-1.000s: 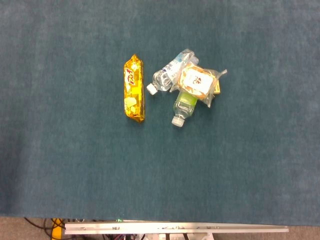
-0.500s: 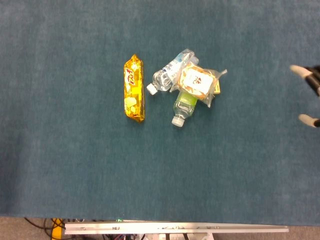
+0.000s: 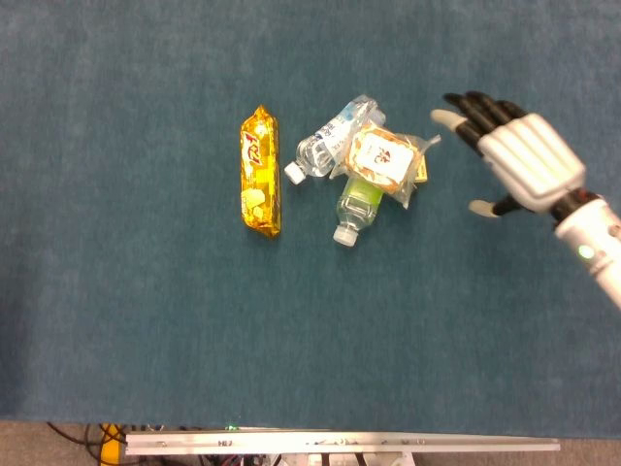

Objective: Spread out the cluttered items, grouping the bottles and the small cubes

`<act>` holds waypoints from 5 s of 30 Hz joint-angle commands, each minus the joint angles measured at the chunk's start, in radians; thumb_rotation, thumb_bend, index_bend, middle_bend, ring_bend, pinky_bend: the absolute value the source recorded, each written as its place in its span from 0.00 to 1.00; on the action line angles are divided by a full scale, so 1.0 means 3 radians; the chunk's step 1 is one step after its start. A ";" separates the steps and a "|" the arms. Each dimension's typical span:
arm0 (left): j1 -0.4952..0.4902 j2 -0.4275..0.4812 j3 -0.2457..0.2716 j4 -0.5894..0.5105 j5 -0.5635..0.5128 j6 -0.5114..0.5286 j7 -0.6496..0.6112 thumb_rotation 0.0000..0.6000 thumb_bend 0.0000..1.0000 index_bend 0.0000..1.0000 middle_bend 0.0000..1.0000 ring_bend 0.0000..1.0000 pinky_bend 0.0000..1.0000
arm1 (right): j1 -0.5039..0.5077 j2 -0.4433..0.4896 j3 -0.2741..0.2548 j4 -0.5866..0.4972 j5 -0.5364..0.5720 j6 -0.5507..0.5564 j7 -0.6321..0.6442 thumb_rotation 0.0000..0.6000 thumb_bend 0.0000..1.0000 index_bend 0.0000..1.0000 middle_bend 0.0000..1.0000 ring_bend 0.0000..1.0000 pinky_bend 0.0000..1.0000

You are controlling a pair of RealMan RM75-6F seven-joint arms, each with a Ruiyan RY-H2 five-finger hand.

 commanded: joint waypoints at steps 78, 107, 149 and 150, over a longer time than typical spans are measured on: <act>0.0096 -0.0055 -0.0010 0.0127 -0.0135 -0.0050 -0.0076 1.00 0.39 0.21 0.22 0.19 0.23 | 0.1035 -0.0476 -0.0695 -0.0344 -0.0389 -0.0908 0.0509 1.00 0.07 0.35 0.35 0.33 0.58; 0.0085 -0.0084 -0.0010 0.0155 -0.0119 -0.0073 -0.0098 1.00 0.39 0.21 0.22 0.19 0.23 | 0.0758 -0.0343 -0.0551 -0.0058 -0.0180 -0.0136 0.0083 1.00 0.02 0.18 0.26 0.24 0.49; 0.0078 -0.0084 0.0004 0.0212 -0.0134 -0.0139 -0.0169 1.00 0.39 0.21 0.22 0.19 0.23 | 0.0782 -0.0646 -0.0601 0.0667 0.1343 0.0223 -0.1247 1.00 0.01 0.34 0.40 0.31 0.49; 0.0081 -0.0082 0.0005 0.0210 -0.0136 -0.0138 -0.0170 1.00 0.39 0.21 0.22 0.19 0.23 | 0.0797 -0.0689 -0.0595 0.0705 0.1351 0.0220 -0.1264 1.00 0.01 0.33 0.40 0.31 0.49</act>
